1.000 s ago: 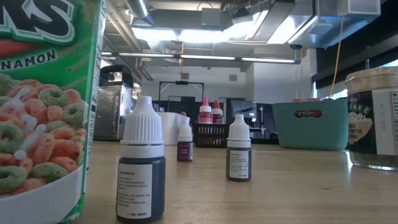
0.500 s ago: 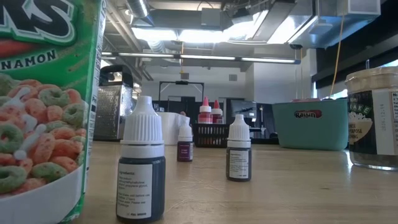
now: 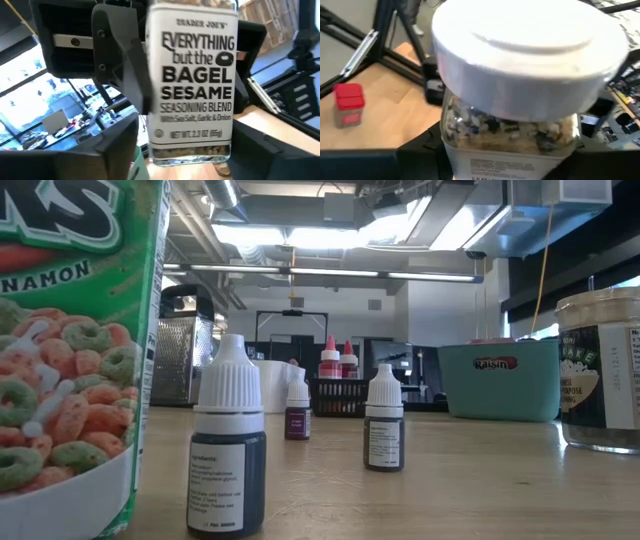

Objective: Pick & Place Kitchen Items
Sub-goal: Put the white seasoning bottle into the white bin

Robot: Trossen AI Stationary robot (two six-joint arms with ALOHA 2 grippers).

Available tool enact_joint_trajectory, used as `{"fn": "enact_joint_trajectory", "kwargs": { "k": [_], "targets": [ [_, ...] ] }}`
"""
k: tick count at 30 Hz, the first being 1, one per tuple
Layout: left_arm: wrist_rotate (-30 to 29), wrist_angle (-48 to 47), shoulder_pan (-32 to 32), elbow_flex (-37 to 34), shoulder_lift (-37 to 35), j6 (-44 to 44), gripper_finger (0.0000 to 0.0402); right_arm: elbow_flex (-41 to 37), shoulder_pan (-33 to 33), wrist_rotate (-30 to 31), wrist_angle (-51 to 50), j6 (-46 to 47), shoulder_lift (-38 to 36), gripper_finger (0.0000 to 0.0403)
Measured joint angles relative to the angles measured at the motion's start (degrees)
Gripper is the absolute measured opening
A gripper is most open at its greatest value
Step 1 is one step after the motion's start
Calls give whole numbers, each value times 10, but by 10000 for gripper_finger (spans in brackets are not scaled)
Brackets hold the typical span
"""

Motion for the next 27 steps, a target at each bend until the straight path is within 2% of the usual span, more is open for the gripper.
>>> {"fn": "enact_joint_trajectory", "kwargs": {
  "k": [3, 7, 13, 19, 27],
  "targets": [
    [-3, -18, -1, 0, -1, 0, 291, 0, 1, 11, -26, 9, 0, 199],
    [-27, -78, -5, 0, -3, -3, 312, -1, 5, 51, -98, 54, 0, 199],
    [-84, -141, -9, 0, -3, -60, 315, -1, 4, 60, -178, 139, 3, 199],
    [-84, -154, -17, 0, -11, -93, 317, -2, 5, 62, -219, 185, 18, 199],
    [-58, -126, -34, 1, -5, -92, 317, -4, 5, 68, -207, 185, 38, 199]
  ]
}}
